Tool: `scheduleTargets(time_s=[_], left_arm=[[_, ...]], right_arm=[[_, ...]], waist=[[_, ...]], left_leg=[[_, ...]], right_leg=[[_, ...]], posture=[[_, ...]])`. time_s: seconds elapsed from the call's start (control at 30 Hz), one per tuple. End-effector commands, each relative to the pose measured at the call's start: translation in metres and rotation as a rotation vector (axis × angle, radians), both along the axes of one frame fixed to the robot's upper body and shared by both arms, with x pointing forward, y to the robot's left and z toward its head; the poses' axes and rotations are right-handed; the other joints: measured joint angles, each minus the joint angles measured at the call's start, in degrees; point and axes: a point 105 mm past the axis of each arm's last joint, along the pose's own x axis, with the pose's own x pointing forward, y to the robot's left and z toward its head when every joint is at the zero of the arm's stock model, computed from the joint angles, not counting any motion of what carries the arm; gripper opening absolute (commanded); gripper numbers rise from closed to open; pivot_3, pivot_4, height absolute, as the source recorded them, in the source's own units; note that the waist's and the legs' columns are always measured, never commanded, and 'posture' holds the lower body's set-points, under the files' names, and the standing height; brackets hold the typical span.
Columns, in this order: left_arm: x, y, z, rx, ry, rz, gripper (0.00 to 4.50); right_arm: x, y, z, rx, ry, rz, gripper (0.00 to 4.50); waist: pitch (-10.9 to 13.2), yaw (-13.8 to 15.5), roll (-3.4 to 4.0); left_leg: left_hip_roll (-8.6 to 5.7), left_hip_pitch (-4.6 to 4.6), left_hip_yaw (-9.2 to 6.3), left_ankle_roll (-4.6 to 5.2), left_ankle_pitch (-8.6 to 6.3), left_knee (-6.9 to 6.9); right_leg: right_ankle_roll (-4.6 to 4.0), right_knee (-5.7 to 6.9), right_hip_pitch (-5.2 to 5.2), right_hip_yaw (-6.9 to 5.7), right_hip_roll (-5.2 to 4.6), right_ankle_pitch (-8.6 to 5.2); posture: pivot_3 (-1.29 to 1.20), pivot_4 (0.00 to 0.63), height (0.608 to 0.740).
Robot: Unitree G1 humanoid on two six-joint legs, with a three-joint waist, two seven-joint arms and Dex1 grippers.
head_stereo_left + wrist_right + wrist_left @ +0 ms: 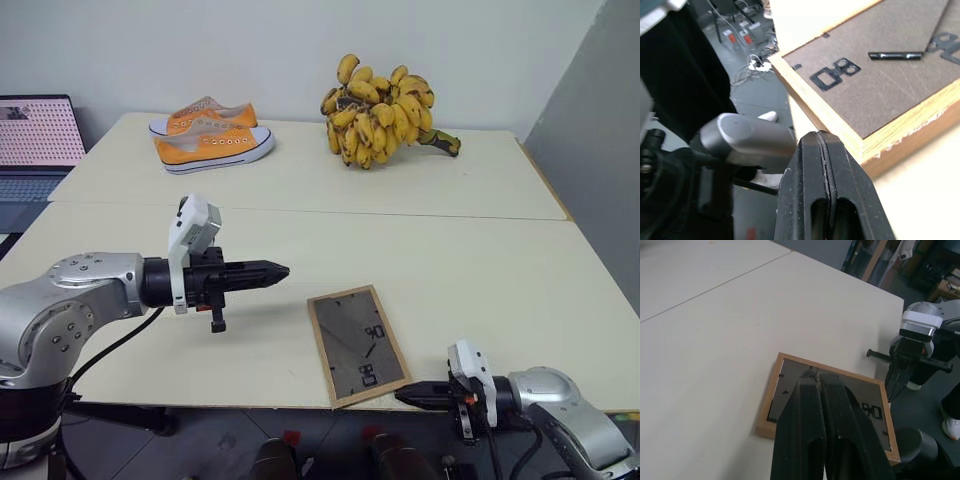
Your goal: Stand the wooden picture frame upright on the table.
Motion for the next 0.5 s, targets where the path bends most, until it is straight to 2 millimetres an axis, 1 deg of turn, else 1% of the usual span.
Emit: scheduleTargets(time_s=[0.03,0.13,0.27,0.4,0.5], left_arm=[[0.001,-0.001,0.01,-0.013,-0.05,-0.004,0.01],[0.001,0.0,0.007,-0.009,-0.042,0.007,0.01],[-0.005,0.011,-0.009,0.027,0.019,0.04,0.01],[-0.018,0.024,-0.026,0.071,0.096,0.063,0.01],[-0.032,0.028,-0.039,0.131,0.125,0.04,0.01]], right_arm=[[-0.003,-0.005,0.005,0.005,-0.022,0.004,0.0],[-0.006,-0.006,0.005,0.003,-0.013,0.011,0.0],[-0.005,-0.003,0.003,0.006,-0.008,0.018,0.0],[0.004,0.007,0.004,0.024,-0.026,0.005,0.0],[0.011,0.017,0.007,0.045,-0.034,-0.005,0.0]], waist=[[0.0,0.0,0.0],[0.0,-0.05,0.0],[0.0,-0.16,0.01],[0.02,-0.41,0.03],[0.03,-0.48,0.04]], left_leg=[[0.0,0.0,0.0,0.0,0.0,0.0],[0.0,0.0,0.0,0.0,0.0,0.0],[0.0,0.0,0.0,0.0,0.0,0.0],[0.04,0.0,0.01,0.0,0.0,-0.04],[0.03,0.0,0.01,0.0,0.0,-0.04]], right_leg=[[0.0,0.0,0.0,0.01,0.0,0.0],[0.0,0.0,0.0,0.01,0.0,0.0],[0.0,0.0,0.0,0.01,0.0,0.0],[-0.02,0.01,-0.05,0.01,0.01,-0.01],[-0.02,0.01,-0.06,0.02,-0.01,-0.01]], posture=[[0.0,0.15,0.74],[0.0,0.15,0.74],[0.0,0.15,0.74],[0.0,0.15,0.74],[0.0,0.15,0.74]])
